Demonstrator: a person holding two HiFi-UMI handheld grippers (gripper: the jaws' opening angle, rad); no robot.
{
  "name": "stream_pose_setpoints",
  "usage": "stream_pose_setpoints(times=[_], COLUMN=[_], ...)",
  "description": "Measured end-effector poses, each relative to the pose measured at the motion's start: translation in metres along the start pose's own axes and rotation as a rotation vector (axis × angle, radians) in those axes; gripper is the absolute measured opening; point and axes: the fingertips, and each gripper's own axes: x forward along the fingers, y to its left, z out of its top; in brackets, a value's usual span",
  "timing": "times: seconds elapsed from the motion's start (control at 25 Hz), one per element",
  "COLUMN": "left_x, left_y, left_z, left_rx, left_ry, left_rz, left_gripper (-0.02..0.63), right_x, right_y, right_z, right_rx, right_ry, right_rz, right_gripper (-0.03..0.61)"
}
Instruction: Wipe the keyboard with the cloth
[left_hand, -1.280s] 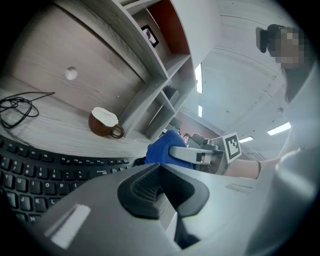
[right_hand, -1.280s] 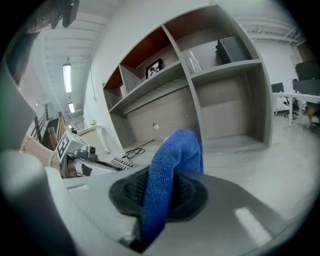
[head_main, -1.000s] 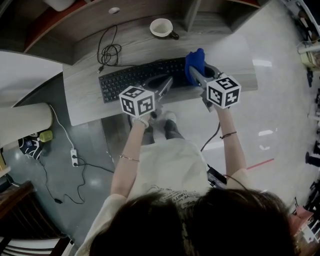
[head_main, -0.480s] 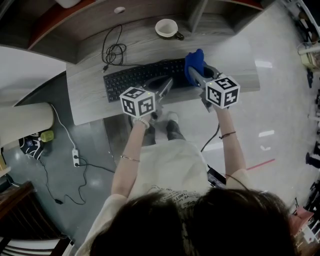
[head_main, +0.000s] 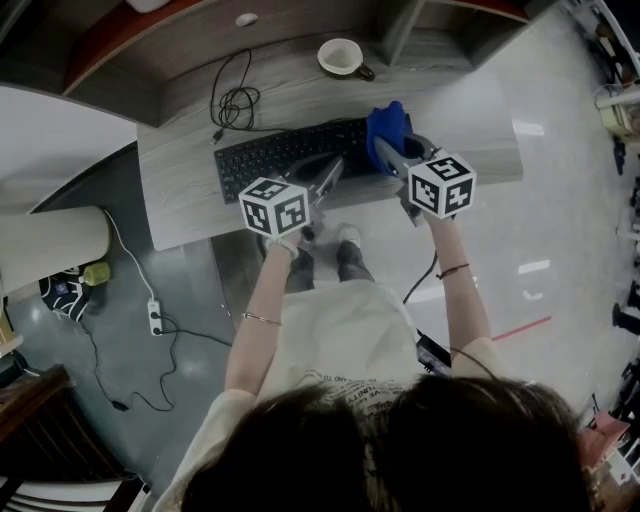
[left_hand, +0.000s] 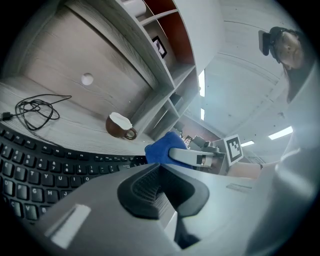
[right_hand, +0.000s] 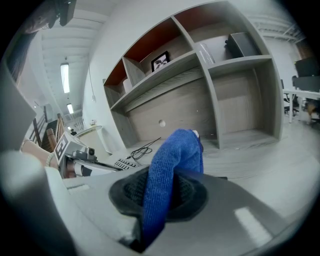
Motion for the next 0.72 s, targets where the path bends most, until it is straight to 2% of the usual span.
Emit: stream_pose_setpoints(times=[0.72], left_x=[-0.037], left_y=[0.020], left_z=[0.006], left_rx=[-0.034], left_ry=[-0.039], left_rz=[0.022], left_gripper=[-0.003], right_x=[0.024], right_y=[0.039], right_z=[-0.002], right_rx=[-0.014], right_ry=[0.024], right_rz=[0.016], right_gripper=[0.051])
